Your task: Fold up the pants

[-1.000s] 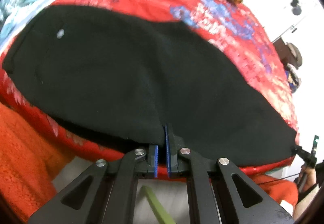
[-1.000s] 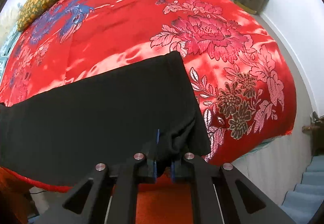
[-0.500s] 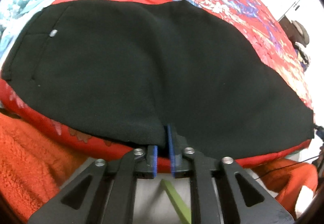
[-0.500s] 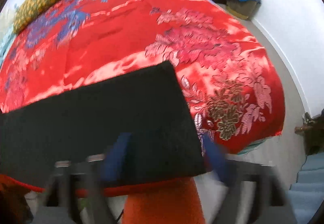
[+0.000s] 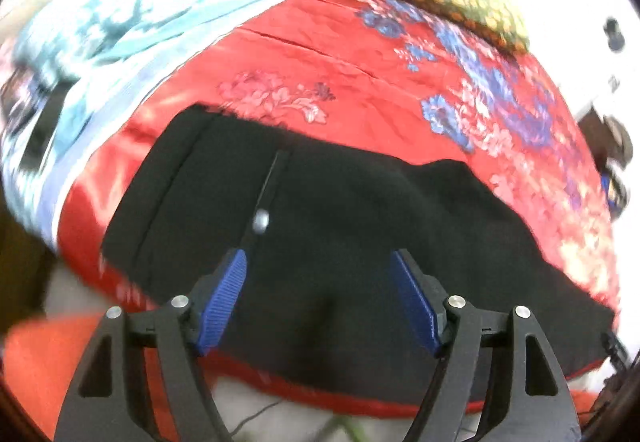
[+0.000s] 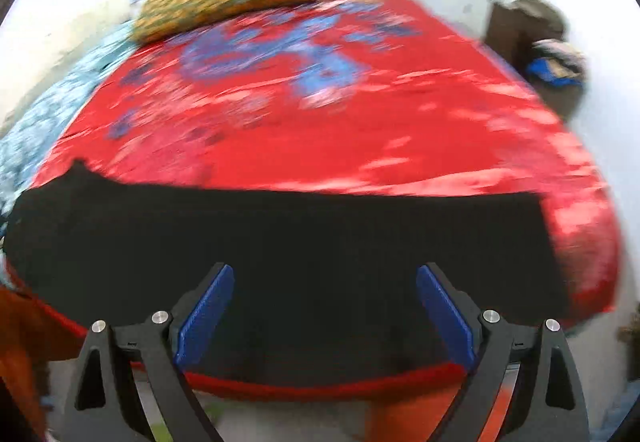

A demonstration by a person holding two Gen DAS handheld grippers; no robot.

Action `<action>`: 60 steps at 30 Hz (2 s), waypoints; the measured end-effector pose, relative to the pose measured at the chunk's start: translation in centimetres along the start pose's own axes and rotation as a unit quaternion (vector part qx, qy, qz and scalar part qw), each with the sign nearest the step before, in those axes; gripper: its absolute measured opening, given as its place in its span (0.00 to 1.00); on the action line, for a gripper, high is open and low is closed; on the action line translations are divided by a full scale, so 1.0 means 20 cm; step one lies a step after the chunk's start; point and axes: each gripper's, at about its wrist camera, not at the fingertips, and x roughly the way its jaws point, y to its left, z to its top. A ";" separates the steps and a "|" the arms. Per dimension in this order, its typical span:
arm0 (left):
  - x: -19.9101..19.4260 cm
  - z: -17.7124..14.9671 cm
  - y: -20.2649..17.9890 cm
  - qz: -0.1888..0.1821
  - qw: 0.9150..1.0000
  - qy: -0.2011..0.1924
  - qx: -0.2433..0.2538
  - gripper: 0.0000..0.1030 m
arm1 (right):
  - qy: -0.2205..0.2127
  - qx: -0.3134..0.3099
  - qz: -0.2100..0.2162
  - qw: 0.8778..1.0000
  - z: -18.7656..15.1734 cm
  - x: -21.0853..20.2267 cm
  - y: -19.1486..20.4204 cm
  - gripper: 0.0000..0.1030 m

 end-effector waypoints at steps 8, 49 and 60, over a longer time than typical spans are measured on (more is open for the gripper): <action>0.18 -0.28 -0.13 0.162 0.966 0.032 0.200 0.64 | 0.056 -0.094 0.015 0.994 -0.18 0.28 0.42 0.96; 0.19 -0.59 -0.92 -0.010 0.970 -0.003 0.245 0.93 | -0.009 0.039 -0.065 0.997 0.12 0.05 -1.23 0.02; 0.20 -0.60 -0.94 -0.006 0.968 -0.008 0.250 0.93 | 0.028 0.039 -0.004 0.999 0.16 0.18 -1.22 0.39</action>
